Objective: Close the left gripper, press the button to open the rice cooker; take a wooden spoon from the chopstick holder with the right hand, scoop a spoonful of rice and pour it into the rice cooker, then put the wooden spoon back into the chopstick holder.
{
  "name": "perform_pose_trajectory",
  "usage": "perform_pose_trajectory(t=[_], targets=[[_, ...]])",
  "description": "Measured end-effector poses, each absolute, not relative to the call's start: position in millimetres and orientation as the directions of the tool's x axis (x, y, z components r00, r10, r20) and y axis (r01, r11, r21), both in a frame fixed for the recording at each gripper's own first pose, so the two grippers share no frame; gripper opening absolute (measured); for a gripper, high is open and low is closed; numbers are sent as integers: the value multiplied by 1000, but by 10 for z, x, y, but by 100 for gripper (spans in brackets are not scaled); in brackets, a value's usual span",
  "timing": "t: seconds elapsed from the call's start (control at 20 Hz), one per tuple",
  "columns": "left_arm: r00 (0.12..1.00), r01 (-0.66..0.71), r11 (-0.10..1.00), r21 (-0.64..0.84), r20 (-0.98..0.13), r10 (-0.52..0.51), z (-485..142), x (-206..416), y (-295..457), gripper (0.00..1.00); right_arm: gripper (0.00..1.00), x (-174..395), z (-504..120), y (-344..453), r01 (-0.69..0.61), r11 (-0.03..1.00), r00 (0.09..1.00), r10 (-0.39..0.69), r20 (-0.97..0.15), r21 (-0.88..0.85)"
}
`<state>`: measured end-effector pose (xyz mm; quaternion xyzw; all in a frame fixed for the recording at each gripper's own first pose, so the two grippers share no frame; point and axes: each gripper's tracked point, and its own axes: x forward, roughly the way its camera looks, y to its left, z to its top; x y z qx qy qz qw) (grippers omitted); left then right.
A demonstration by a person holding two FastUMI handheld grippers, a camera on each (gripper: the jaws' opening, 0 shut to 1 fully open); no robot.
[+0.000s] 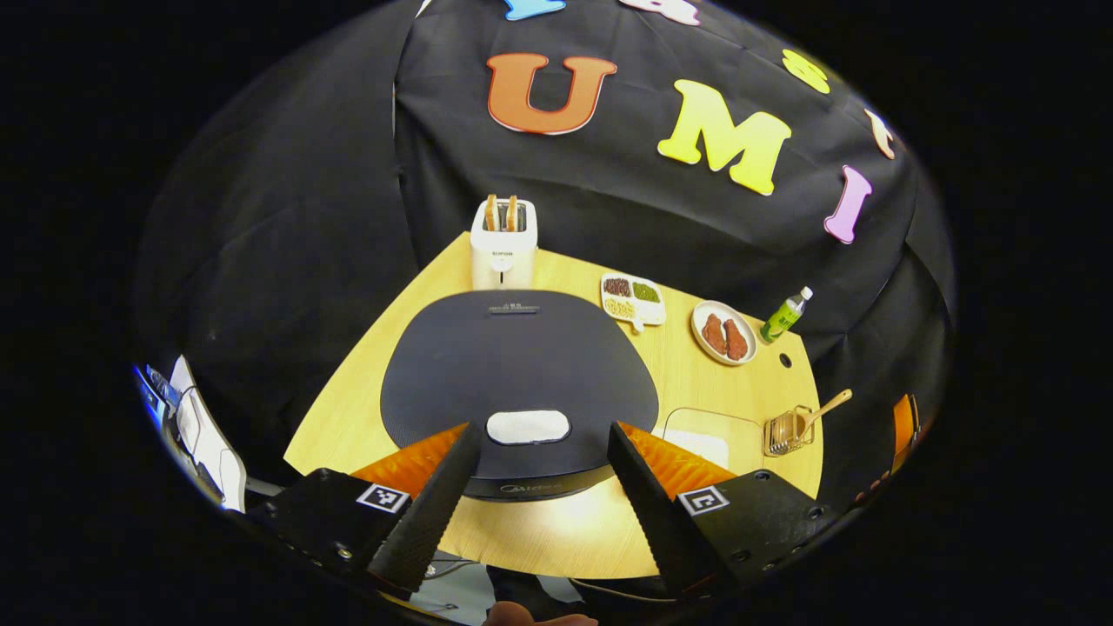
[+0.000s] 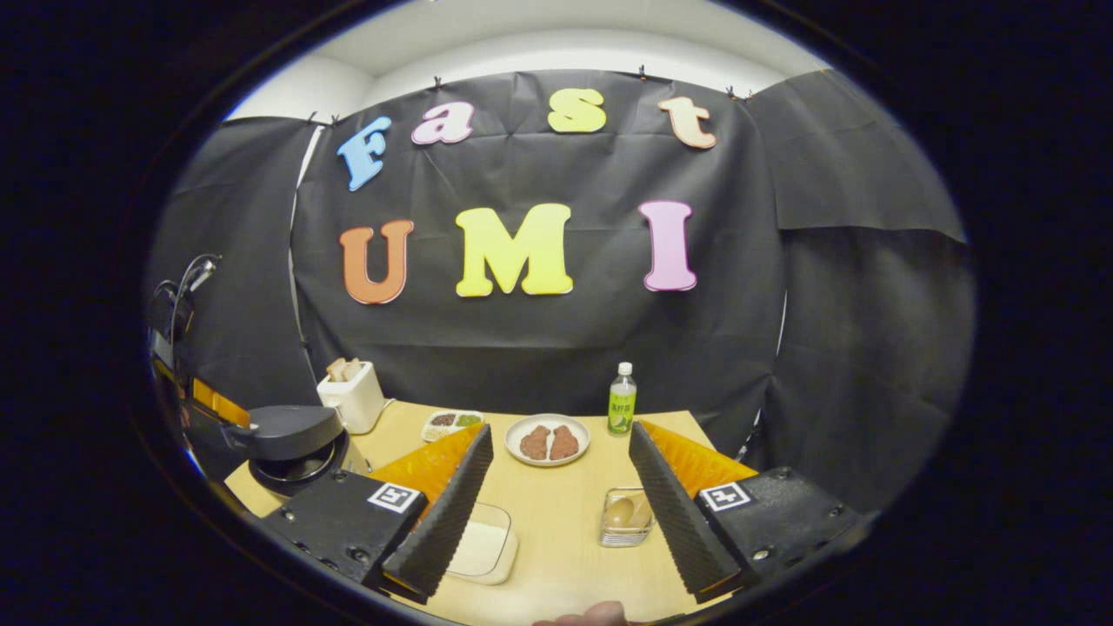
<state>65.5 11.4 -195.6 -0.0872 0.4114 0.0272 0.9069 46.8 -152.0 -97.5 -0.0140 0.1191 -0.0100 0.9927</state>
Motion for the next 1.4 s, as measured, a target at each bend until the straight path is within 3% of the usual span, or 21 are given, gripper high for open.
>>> perform_pose_trajectory(t=[0.7, 0.75, 0.8, 0.95, 1.05, 1.4], targets=[[580, -168, 981, -99, -814, 18, -2459, 560, 66, 96, 100, 627, -1062, -1578, -19, 1000, 968, 17, -251, -8], [578, -169, 981, -91, -815, 24, -2463, 552, 70, 100, 100, 643, -1052, -1594, -20, 1000, 969, 17, -247, -10], [574, -169, 982, -80, -818, 32, -2476, 542, 73, 96, 100, 663, -1043, -1600, -22, 1000, 971, 19, -239, -12], [554, -167, 985, -36, -830, 64, -2597, 489, 71, 96, 100, 731, -1051, -1556, -41, 999, 972, 39, -230, -4], [559, -173, 985, -25, -825, 78, -2585, 523, 57, 100, 100, 783, -1081, -1531, -58, 998, 971, 57, -231, 3], [630, -229, 973, -17, -765, 135, -2544, 596, 86, 97, 100, 924, -1069, -1540, -99, 995, 971, 97, -219, 3]])
